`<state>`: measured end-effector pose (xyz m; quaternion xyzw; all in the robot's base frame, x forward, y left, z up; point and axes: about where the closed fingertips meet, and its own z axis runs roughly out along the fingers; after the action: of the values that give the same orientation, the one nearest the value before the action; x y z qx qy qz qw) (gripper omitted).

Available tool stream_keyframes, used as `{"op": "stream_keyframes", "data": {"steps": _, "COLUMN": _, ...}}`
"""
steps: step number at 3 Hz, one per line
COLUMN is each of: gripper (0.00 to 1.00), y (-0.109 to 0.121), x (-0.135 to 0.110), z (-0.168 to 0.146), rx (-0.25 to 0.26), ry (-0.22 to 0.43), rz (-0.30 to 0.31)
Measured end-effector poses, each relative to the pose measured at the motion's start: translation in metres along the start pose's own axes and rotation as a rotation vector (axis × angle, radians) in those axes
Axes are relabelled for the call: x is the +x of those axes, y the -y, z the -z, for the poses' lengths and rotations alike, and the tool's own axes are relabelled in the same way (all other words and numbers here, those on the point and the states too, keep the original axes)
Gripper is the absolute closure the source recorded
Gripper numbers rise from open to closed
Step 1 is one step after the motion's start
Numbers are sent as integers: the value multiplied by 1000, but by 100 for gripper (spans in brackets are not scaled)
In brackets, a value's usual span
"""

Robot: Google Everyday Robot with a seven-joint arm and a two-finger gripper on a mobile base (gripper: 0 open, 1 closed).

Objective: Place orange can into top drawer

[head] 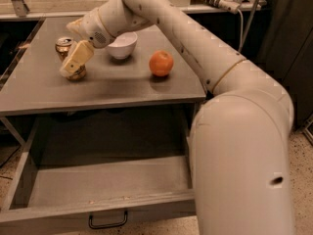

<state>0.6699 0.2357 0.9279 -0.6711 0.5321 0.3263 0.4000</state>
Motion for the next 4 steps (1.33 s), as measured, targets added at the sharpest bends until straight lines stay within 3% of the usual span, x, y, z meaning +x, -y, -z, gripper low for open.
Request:
{"op": "stream_keyframes", "data": {"steps": 1, "gripper": 0, "y": 12, "x": -10, "z": -23, "rx": -31, "ry": 4, "rz": 46}}
{"op": "stream_keyframes", "data": {"steps": 2, "gripper": 0, "y": 15, "x": -17, "z": -23, "rx": -27, "ry": 12, "rz": 54}}
{"op": "stream_keyframes", "data": {"steps": 4, "gripper": 0, "y": 12, "x": -14, "z": -37, "rx": -103, "ry": -24, "rz": 99}}
